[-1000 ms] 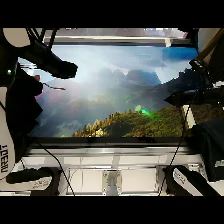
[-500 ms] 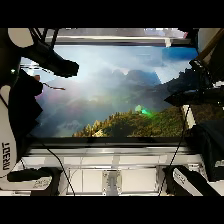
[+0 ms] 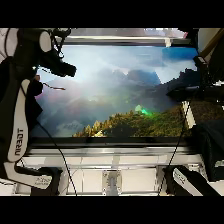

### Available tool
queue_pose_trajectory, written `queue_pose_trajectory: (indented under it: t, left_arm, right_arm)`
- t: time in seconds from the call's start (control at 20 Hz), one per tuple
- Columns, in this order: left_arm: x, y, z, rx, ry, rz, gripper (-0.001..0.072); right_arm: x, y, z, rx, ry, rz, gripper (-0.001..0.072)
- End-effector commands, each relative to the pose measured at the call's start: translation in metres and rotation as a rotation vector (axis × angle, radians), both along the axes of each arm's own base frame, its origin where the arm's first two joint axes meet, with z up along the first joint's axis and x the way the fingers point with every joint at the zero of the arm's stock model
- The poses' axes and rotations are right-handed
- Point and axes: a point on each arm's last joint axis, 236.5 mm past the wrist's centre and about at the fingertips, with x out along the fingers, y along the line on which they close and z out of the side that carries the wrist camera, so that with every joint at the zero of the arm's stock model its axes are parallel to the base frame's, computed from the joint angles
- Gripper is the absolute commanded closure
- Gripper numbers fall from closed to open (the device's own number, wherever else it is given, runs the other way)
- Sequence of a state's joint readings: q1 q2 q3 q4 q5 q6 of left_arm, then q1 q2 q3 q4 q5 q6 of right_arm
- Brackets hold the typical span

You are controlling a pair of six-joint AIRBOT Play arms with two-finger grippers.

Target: Fold the clothes and pants, and hang the long-sleeved shirts on hangers.

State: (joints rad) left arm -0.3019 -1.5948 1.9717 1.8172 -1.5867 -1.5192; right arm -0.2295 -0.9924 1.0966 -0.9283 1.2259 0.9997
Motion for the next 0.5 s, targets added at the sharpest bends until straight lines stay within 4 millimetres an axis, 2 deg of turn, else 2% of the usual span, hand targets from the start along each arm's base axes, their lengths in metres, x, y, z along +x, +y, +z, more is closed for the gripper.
queue_pose_trajectory:
  t: [0.0,0.05,0.2,0.25,0.3,0.35,0.4,0.45]
  left_arm:
    - [0.025,0.07,-0.034,0.157,0.039,0.141,0.0257]
    - [0.027,0.098,-0.046,0.152,0.059,0.229,0.0152]
    - [0.02,0.186,-0.069,0.14,0.106,0.453,0.0152]
    - [0.013,0.218,-0.074,0.132,0.117,0.538,0.014]
    - [0.003,0.244,-0.08,0.12,0.136,0.609,0.009]
    - [-0.007,0.265,-0.088,0.095,0.161,0.67,0.0045]
    - [-0.015,0.28,-0.095,0.067,0.183,0.71,0.0041]
    - [-0.021,0.293,-0.104,0.041,0.201,0.745,-0.0004]
  right_arm:
    - [0.021,-0.007,0.014,0.032,-0.076,-0.087,0.0704]
    - [0.022,-0.003,0.018,0.059,-0.079,-0.093,0.0704]
    - [0.032,-0.006,0.026,0.075,-0.123,-0.124,0.0687]
    - [0.035,-0.008,0.028,0.073,-0.138,-0.135,0.0615]
    - [0.039,-0.011,0.031,0.07,-0.157,-0.15,0.0289]
    - [0.044,-0.015,0.034,0.068,-0.181,-0.169,0.0003]
    - [0.05,-0.019,0.039,0.067,-0.209,-0.191,0.0015]
    - [0.056,-0.023,0.045,0.073,-0.242,-0.216,0.0015]
